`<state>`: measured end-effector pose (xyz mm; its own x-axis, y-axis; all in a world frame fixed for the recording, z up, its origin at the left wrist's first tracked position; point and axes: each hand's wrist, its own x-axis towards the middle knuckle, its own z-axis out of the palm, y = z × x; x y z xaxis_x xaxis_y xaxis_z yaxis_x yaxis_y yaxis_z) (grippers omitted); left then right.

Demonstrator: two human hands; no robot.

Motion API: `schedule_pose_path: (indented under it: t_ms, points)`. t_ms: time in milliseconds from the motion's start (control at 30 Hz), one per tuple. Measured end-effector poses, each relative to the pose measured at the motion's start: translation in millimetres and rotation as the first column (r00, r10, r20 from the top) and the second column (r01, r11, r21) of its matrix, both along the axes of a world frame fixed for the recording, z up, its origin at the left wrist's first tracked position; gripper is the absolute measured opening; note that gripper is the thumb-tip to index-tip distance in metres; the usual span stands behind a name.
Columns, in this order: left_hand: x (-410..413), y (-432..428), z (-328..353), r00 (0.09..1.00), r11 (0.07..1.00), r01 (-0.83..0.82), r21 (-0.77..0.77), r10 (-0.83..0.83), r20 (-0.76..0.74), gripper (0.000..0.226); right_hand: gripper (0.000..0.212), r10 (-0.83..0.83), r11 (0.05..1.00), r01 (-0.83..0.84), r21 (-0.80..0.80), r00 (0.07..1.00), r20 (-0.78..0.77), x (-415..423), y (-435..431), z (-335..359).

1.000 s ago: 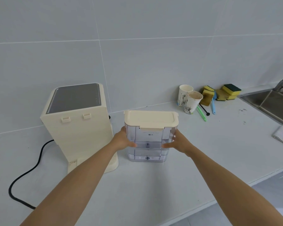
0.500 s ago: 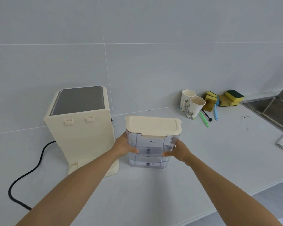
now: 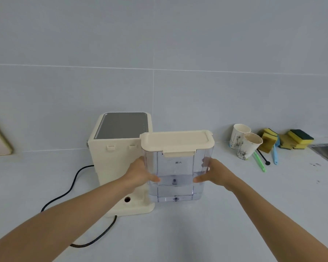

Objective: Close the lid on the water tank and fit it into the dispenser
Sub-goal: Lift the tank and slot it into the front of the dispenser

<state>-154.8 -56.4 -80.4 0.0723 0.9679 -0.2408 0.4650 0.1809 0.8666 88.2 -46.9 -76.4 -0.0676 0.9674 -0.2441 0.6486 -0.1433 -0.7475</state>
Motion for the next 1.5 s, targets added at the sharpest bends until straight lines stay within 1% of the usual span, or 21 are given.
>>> schedule_pose_path:
  t_ms: [67,100,133,200,300,433,500,567,667,833,967,1133,1233,1300,1400,1500]
  points:
    - [-4.7,-3.7,7.7,1.0,1.0,-0.017,-0.025,0.017,-0.014,0.06,0.052,0.018,1.0,-0.018,0.009,1.0,0.0,-6.3,-2.3,1.5]
    - [-25.8,-5.4,13.2,0.997,0.997,-0.079,-0.022,0.078,-0.019,0.062,0.052,0.062,0.998,-0.062,0.018,0.998,-0.007,-27.4,6.4,2.4]
    - [-48.2,-5.2,17.9,0.994,0.994,-0.106,-0.005,0.106,-0.032,0.062,0.054,0.089,0.996,-0.088,0.02,0.995,-0.033,-51.1,13.7,3.9]
    - [-58.6,-3.8,22.8,0.994,0.994,-0.104,-0.024,0.104,-0.027,0.06,0.052,0.115,0.993,-0.113,0.029,0.99,-0.079,-61.1,11.9,4.7]
    - [-62.2,-5.4,26.7,0.997,0.996,-0.072,-0.045,0.07,-0.044,0.055,0.051,0.104,0.995,-0.102,0.022,0.988,-0.119,-66.7,10.6,2.1]
    - [-69.0,-1.6,30.6,0.997,0.994,-0.077,-0.084,0.074,-0.034,0.055,0.062,0.084,0.996,-0.082,0.014,0.984,-0.16,-75.1,7.9,-3.2]
    - [-70.9,-1.7,30.6,0.995,0.99,-0.097,-0.103,0.096,-0.02,0.054,0.059,0.082,0.997,-0.08,0.019,0.982,-0.169,-78.1,6.5,-7.2]
    - [-72.6,-1.4,26.8,0.995,0.988,-0.102,-0.117,0.103,0.001,0.052,0.059,0.075,0.997,-0.072,0.02,0.983,-0.165,-80.6,5.4,-10.8]
    - [-69.6,0.5,20.7,0.995,0.987,-0.097,-0.132,0.1,0.022,0.052,0.067,0.029,0.999,-0.026,0.025,0.99,-0.137,-79.3,5.3,-13.5]
    - [-65.6,7.1,12.2,0.991,0.983,-0.113,-0.141,0.122,0.057,0.058,0.062,-0.008,0.999,0.012,0.033,0.991,-0.132,-78.8,4.7,-18.6]
    - [-67.6,11.8,6.9,0.988,0.98,-0.121,-0.157,0.134,0.076,0.044,0.058,-0.035,0.999,0.04,0.035,0.991,-0.129,-81.9,3.5,-23.3]
    - [-66.8,16.1,0.5,0.986,0.978,-0.126,-0.165,0.142,0.09,0.04,0.061,-0.059,0.998,0.063,0.026,0.99,-0.128,-83.6,2.3,-30.2]
    - [-67.5,17.4,-4.4,0.984,0.976,-0.134,-0.172,0.151,0.095,0.043,0.064,-0.07,0.997,0.073,0.017,0.991,-0.115,-85.1,2.1,-34.0]
    - [-68.7,17.2,-8.3,0.987,0.975,-0.122,-0.185,0.139,0.077,0.037,0.064,-0.075,0.997,0.076,0.009,0.992,-0.1,-84.8,1.8,-37.1]
    - [-69.7,17.0,-13.8,0.992,0.975,-0.11,-0.192,0.12,0.043,0.055,0.064,-0.079,0.997,0.079,0.002,0.993,-0.086,-84.9,1.4,-42.1]
    - [-69.6,15.3,-17.9,0.991,0.977,-0.113,-0.183,0.124,0.049,0.059,0.065,-0.079,0.997,0.079,-0.008,0.994,-0.079,-85.9,1.0,-45.9]
